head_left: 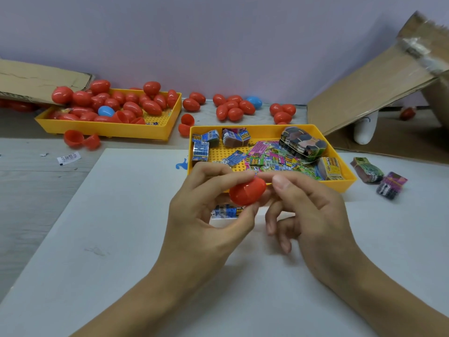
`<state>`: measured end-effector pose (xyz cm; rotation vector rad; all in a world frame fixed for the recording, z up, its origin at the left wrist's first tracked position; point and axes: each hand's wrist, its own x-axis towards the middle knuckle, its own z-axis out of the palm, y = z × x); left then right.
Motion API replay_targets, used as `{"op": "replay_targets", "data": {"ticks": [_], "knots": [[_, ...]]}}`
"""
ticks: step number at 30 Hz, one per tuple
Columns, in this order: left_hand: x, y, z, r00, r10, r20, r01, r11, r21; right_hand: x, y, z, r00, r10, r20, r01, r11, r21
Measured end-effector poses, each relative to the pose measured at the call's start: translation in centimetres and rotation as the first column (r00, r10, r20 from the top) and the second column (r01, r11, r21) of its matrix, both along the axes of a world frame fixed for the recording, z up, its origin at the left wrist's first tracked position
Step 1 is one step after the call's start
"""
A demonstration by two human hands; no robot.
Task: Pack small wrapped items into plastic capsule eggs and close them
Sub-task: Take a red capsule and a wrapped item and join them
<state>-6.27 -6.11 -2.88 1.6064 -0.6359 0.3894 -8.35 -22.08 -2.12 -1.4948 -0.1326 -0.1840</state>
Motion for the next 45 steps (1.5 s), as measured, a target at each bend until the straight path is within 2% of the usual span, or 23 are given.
{"op": "replay_targets", "data": {"ticks": [4,10,12,13,14,16,17,19,21,22,25,27,30,34,36,45], "knots": [[0.0,-0.1,0.1,0.999,-0.034,-0.030,0.033,0.999,-0.024,-0.1,0.3,0.1,1.000,-0.015,0.024,0.016,0.999,-0.038],[0.0,0.0,0.1,0.982,-0.093,-0.166,0.080,0.994,-0.080,-0.1,0.0,-0.2,0.999,-0.042,0.034,0.043,0.998,-0.035],[0.0,0.1,0.1,0.974,-0.092,-0.206,0.071,0.992,-0.109,-0.1,0.0,-0.3,0.985,-0.118,0.126,0.132,0.985,-0.109],[0.0,0.1,0.1,0.970,-0.085,-0.227,0.057,0.990,-0.127,0.0,-0.4,-0.4,0.954,-0.197,0.228,0.244,0.948,-0.204],[0.0,0.1,0.1,0.968,-0.073,-0.242,0.039,0.989,-0.142,0.2,-1.0,-0.3,0.894,-0.272,0.355,0.389,0.866,-0.316],[0.1,0.1,0.1,0.970,-0.033,-0.243,-0.003,0.989,-0.146,0.8,-2.2,0.0,0.766,-0.306,0.566,0.610,0.624,-0.488],[0.1,0.0,0.1,0.971,-0.016,-0.237,-0.020,0.989,-0.146,1.0,-2.7,0.2,0.768,-0.273,0.579,0.622,0.535,-0.572],[0.2,-0.1,0.2,0.975,-0.001,-0.224,-0.035,0.987,-0.157,1.4,-3.2,0.2,0.882,-0.227,0.412,0.470,0.393,-0.790],[0.2,-0.1,0.1,0.978,0.007,-0.207,-0.041,0.986,-0.161,1.4,-3.0,-0.2,0.951,-0.191,0.244,0.295,0.315,-0.902],[0.2,-0.1,0.1,0.979,0.010,-0.203,-0.044,0.986,-0.162,1.4,-2.9,-0.4,0.956,-0.163,0.245,0.286,0.325,-0.901],[0.2,0.0,0.1,0.977,0.007,-0.211,-0.043,0.985,-0.167,1.4,-3.1,-0.3,0.915,-0.148,0.375,0.398,0.486,-0.778],[0.2,0.0,0.1,0.977,0.011,-0.213,-0.047,0.985,-0.165,1.5,-3.3,-0.4,0.906,-0.137,0.401,0.403,0.572,-0.715],[0.2,0.1,0.2,0.975,0.010,-0.222,-0.047,0.986,-0.160,1.4,-3.3,-0.5,0.913,-0.185,0.362,0.374,0.735,-0.566],[0.2,0.1,0.2,0.977,0.016,-0.213,-0.048,0.988,-0.144,1.2,-3.0,-0.2,0.920,-0.254,0.298,0.332,0.910,-0.249],[0.2,0.1,0.2,0.980,0.008,-0.197,-0.036,0.990,-0.136,1.0,-2.6,0.0,0.934,-0.229,0.273,0.284,0.942,-0.181],[-0.2,0.0,0.3,0.961,0.012,-0.277,-0.051,0.990,-0.132,0.6,-2.0,0.6,0.936,-0.252,0.245,0.309,0.922,-0.232]]}}
